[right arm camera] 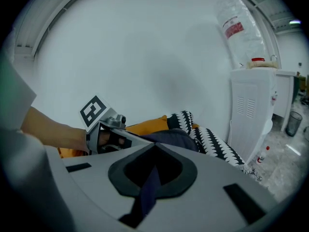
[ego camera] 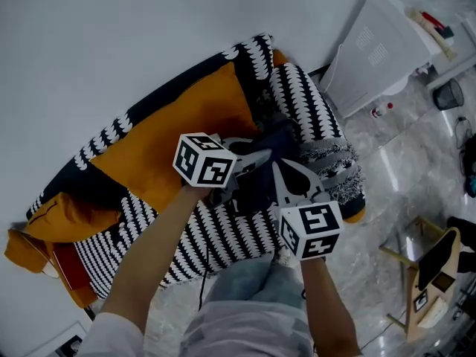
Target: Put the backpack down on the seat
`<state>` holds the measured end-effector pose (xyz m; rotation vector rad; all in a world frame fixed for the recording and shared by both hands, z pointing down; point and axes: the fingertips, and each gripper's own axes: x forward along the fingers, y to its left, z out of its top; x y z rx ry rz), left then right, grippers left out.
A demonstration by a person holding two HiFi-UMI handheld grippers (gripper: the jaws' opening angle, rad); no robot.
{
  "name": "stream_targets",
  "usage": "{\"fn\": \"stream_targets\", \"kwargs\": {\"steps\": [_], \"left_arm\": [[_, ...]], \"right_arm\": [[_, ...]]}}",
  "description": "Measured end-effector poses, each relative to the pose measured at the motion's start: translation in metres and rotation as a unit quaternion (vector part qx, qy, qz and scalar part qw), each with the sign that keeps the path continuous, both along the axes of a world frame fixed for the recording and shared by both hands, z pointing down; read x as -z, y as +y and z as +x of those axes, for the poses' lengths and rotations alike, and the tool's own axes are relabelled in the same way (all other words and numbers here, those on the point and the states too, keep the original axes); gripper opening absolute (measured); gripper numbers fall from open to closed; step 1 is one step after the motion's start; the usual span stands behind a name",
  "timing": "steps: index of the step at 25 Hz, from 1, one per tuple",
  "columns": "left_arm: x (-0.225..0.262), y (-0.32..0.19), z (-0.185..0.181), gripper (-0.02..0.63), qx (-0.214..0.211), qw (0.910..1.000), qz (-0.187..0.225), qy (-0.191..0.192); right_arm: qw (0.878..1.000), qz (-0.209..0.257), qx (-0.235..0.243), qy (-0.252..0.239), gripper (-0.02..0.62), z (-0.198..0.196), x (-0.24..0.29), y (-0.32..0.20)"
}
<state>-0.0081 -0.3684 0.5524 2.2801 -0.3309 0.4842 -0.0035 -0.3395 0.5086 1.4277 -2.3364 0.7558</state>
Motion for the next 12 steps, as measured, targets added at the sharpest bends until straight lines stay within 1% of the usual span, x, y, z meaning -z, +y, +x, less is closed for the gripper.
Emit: {"fn": "stream_targets", "kwargs": {"steps": [5, 8, 12], "left_arm": [[-0.007, -0.009, -0.006, 0.023, -0.013, 0.9996, 0.01, -0.021], [-0.012, -0.018, -0.013, 0.023, -0.012, 0.9991, 0.018, -0.038], [-0.018, -0.03, -0.024, 0.023, -0.01, 0.9969, 0.039, -0.067]], "right_arm": [[1.0, -0.006, 0.005, 0.0, 0.002, -0.008, -0.005, -0.007], [1.0, -0.006, 0.011, 0.006, 0.002, -0.013, -0.006, -0.012], [1.0, -0.002, 0.018, 0.007, 0.002, -0.019, -0.007, -0.019]]}}
